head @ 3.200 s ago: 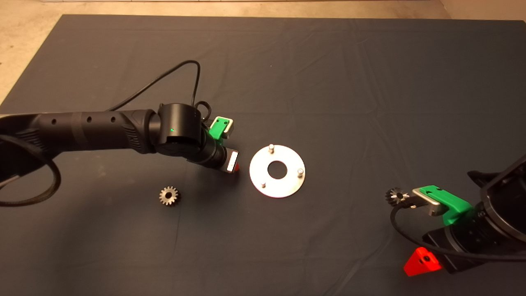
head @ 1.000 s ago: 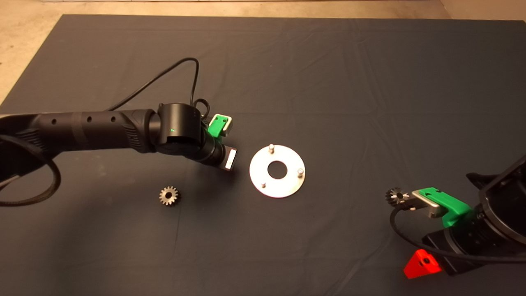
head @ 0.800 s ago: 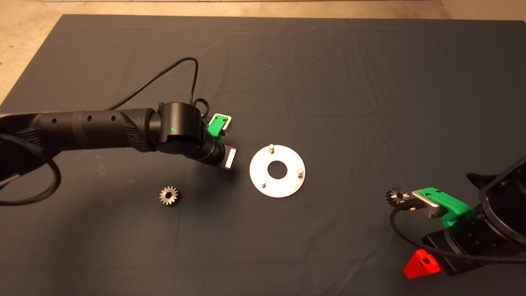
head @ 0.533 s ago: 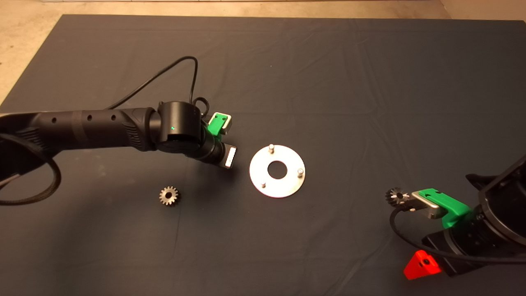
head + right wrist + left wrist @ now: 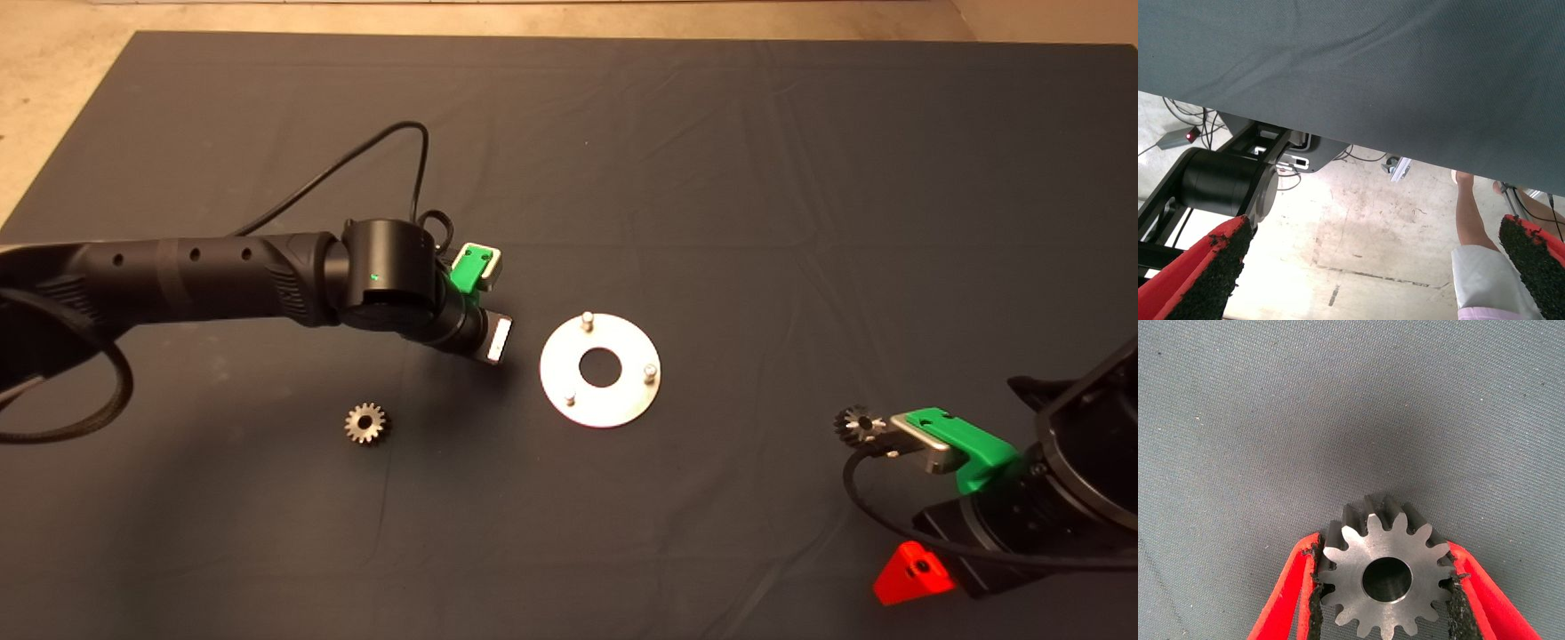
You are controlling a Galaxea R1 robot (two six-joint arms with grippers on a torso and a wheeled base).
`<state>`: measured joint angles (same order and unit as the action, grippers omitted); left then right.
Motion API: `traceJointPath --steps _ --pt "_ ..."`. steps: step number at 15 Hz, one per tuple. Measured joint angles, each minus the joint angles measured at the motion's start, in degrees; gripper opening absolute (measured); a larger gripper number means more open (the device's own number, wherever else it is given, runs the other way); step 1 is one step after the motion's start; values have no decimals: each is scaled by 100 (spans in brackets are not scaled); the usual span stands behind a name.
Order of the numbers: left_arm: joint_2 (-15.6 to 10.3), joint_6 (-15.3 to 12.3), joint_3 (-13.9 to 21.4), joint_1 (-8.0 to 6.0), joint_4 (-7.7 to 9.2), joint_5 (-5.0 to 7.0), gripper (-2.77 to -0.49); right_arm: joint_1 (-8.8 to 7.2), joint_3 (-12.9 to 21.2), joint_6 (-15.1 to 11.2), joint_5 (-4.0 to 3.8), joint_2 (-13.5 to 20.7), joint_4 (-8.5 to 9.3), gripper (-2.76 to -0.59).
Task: Install three planetary gears onto the carrier pins
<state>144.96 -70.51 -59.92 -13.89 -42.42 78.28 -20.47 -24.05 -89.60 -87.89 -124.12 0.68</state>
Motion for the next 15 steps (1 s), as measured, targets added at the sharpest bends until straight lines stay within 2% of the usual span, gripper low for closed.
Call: traceJointPath --steps 3,5,6,9,10,11,12,14,15 --pt "17 -20 0 -6 0 22 -235 0 0 0 2 0 0 -60" --pt "33 -82 0 -69 12 17 -238 0 0 0 2 0 0 -60" --pt "54 -114 5 -161 15 13 -240 0 0 0 2 0 0 -60" --pt "127 -173 46 -560 10 30 -245 0 0 0 -1 0 0 -60" --pt "176 -190 61 -649 12 78 -245 0 0 0 4 -2 0 -60" --pt "221 -197 68 -680 29 85 -245 0 0 0 2 -2 0 -60" --pt "277 -208 71 -678 105 102 -245 0 0 0 2 -2 0 -60" --pt "432 -230 68 -712 445 130 -245 0 0 0 -1 0 0 -60" --pt "570 -274 61 -769 563 199 -245 0 0 0 2 -2 0 -60"
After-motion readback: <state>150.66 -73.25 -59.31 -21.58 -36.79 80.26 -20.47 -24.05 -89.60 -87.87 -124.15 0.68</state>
